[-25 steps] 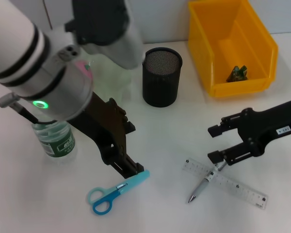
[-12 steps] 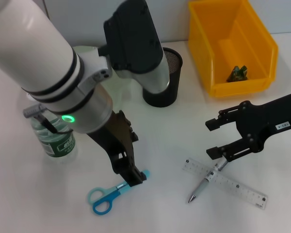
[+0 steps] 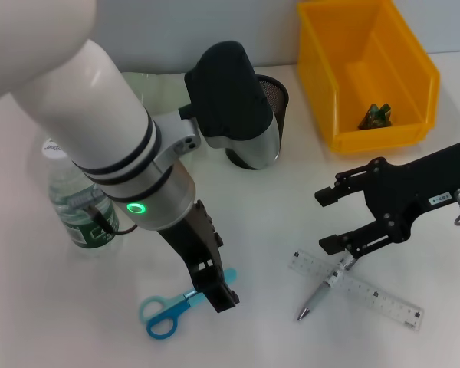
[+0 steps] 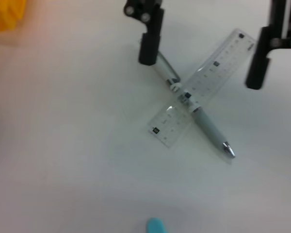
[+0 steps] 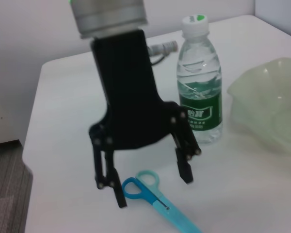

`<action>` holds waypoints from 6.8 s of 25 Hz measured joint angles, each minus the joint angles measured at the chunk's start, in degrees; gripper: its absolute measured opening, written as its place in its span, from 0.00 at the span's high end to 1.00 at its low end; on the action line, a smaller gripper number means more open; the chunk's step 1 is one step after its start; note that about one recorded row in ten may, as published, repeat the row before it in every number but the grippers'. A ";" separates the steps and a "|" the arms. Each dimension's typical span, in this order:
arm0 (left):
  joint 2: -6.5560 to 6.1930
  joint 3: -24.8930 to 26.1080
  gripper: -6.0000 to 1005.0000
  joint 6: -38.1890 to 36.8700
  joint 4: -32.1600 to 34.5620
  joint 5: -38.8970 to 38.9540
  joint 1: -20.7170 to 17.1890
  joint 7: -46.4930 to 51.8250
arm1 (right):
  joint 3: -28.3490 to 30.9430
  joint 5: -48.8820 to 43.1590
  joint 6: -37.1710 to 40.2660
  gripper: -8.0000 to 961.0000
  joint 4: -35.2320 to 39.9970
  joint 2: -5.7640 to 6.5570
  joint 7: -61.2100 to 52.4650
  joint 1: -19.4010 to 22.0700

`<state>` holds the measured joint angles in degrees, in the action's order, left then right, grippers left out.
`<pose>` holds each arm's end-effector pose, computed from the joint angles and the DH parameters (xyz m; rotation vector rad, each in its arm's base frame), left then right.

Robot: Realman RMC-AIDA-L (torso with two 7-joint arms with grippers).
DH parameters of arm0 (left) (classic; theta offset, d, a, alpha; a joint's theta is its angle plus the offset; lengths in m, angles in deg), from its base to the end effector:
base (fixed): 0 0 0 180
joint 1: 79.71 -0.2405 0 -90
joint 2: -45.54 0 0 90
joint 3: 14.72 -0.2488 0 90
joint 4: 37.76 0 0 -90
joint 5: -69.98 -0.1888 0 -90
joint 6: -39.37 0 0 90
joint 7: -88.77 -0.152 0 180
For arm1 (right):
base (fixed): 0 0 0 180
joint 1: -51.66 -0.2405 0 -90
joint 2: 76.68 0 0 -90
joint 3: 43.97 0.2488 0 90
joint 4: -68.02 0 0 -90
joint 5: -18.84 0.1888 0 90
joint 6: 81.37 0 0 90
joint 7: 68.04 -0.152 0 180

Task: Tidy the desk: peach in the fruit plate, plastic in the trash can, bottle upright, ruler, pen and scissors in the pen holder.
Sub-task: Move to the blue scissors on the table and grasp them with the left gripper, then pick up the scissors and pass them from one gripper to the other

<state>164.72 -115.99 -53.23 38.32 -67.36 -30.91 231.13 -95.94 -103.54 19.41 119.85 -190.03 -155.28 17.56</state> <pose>-0.0934 0.2991 -0.0686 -3.0059 -0.2118 0.7444 0.2178 0.3142 0.0299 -3.0720 0.3227 0.2594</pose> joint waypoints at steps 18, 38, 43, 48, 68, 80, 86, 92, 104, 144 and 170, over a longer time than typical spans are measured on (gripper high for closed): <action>0.00 -6.86 0.14 6.24 -6.58 -3.13 0.73 4.20 | -0.08 -0.36 -0.01 0.19 0.78 -0.49 1.52 0.59; 0.00 -9.20 0.14 10.98 -11.86 -2.84 1.16 3.77 | -0.94 -0.50 -0.32 0.19 0.75 -1.29 1.73 0.22; 0.00 -9.92 0.15 11.32 -12.53 -2.85 1.37 3.47 | -0.95 -0.50 -0.33 0.19 0.62 -1.36 1.73 0.17; 0.00 -11.47 0.21 11.78 -12.73 -2.85 1.45 3.41 | -0.94 -0.52 -0.34 0.19 0.81 -1.50 1.73 0.44; 0.00 -13.27 0.48 13.08 -14.03 -2.98 1.42 3.50 | -0.94 -1.20 -0.27 0.19 0.91 -1.82 1.82 0.08; 0.00 -14.71 0.65 12.80 -13.44 -2.98 1.50 3.95 | -0.94 -1.20 -0.01 0.19 0.90 -1.79 1.81 0.08; 0.00 -13.96 0.70 11.88 -11.48 -3.27 1.56 4.07 | -0.94 -1.20 0.14 0.19 0.91 -1.77 1.57 0.13; 0.00 -5.77 0.76 4.69 -7.70 -3.03 1.42 4.21 | -0.57 -1.22 1.98 0.19 1.02 -1.05 0.91 0.91; -0.44 21.67 0.76 -5.74 -6.69 4.98 -2.47 4.24 | 14.98 -2.04 12.11 0.19 4.15 1.50 -0.19 3.94; -0.02 18.21 0.76 -7.47 -51.53 87.40 -18.39 -32.43 | 22.47 -4.22 7.04 0.19 -1.13 1.45 3.67 5.41; -0.01 -20.89 0.76 8.52 -45.35 142.09 -26.87 -79.24 | 25.37 2.58 3.91 0.19 -3.21 -3.92 11.78 8.96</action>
<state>164.71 -136.87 -44.72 -7.03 74.73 -57.77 151.90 -70.58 -100.95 23.32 116.64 -193.94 -143.50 26.52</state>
